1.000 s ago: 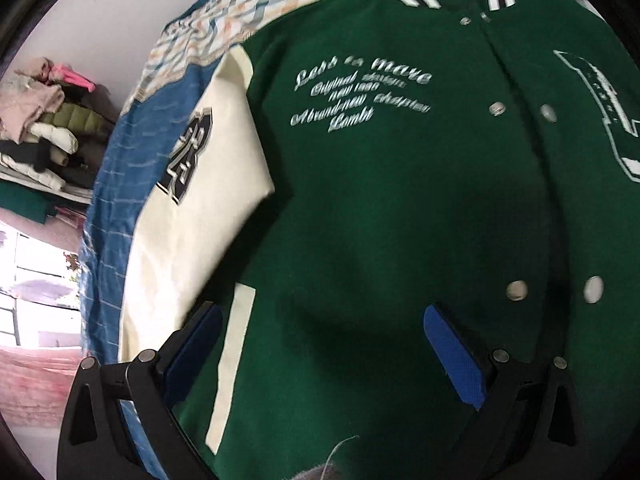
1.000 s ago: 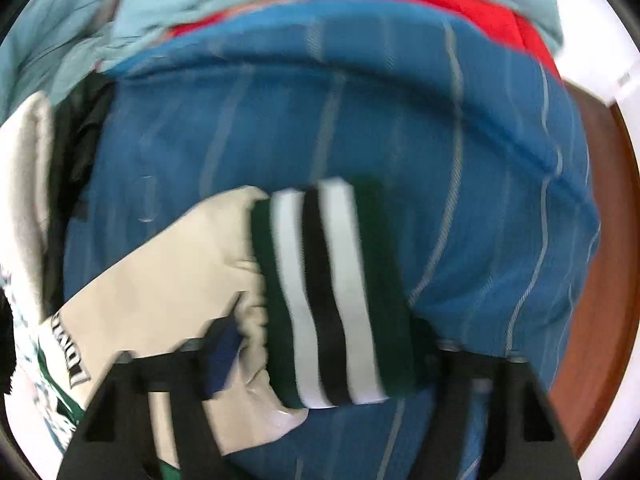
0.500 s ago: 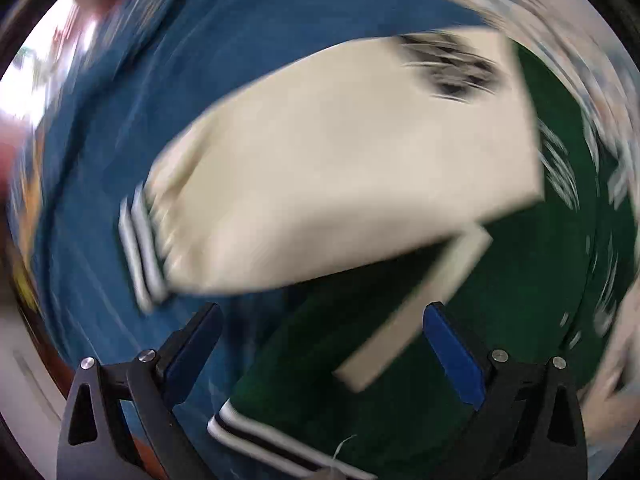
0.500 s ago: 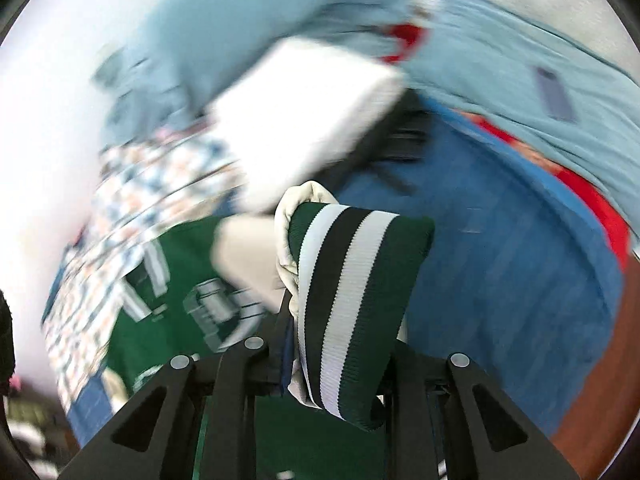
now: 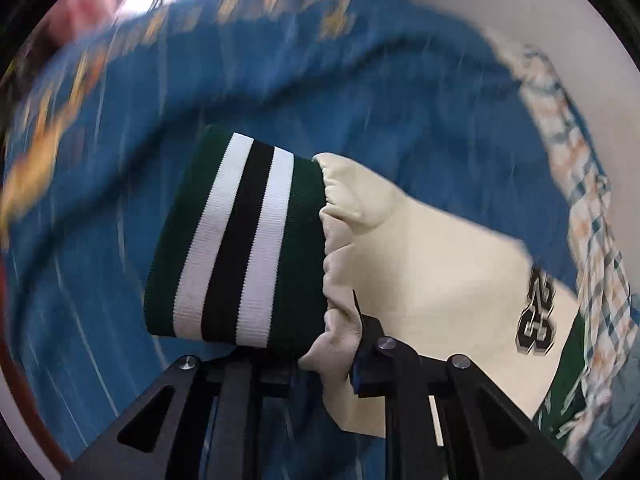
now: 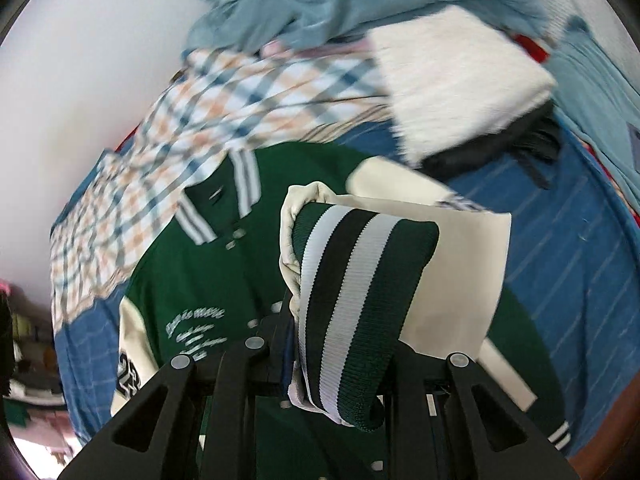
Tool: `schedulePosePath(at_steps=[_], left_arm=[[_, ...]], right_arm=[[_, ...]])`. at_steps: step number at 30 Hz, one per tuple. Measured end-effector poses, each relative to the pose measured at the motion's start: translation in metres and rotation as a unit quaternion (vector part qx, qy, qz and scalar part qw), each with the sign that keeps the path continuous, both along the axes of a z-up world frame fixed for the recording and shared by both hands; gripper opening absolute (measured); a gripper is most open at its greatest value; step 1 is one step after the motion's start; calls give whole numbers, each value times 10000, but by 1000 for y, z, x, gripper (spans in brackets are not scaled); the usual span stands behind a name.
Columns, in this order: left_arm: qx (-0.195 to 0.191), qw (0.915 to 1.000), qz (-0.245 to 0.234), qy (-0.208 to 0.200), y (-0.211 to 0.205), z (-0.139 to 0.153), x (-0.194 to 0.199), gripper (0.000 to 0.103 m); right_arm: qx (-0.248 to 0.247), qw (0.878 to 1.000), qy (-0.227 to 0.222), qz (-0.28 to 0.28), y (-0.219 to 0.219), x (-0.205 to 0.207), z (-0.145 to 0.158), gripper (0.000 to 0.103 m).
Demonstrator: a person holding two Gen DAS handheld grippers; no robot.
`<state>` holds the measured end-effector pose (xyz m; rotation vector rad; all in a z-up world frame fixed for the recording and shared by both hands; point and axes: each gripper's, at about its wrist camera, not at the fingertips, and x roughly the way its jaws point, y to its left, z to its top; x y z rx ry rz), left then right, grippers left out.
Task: Fold large clothes
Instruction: 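Fold the cuffs inward across the jacket body with both grippers, then release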
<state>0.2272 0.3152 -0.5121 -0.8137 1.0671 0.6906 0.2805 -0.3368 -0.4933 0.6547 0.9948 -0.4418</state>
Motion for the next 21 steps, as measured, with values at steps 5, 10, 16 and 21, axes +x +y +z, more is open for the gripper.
schedulePosePath(at_steps=[5,10,16,21], left_arm=[[683,9932,-912,-231,49,17,63,17],[1299,9757,-1746,253,48,7,104,23],[1720,9683,-1788,304,44,17,94,89],[2002,9676,-1455,504,44,35,65,89]], right_arm=[[80,9964,-41,840,80,69,-9,21],[-255,9781,104,2062,209,167,-38,21],[-689,9538,742,2827,325,235,-100,21],[-519,9240,1141,3614,355,243,-141,44]])
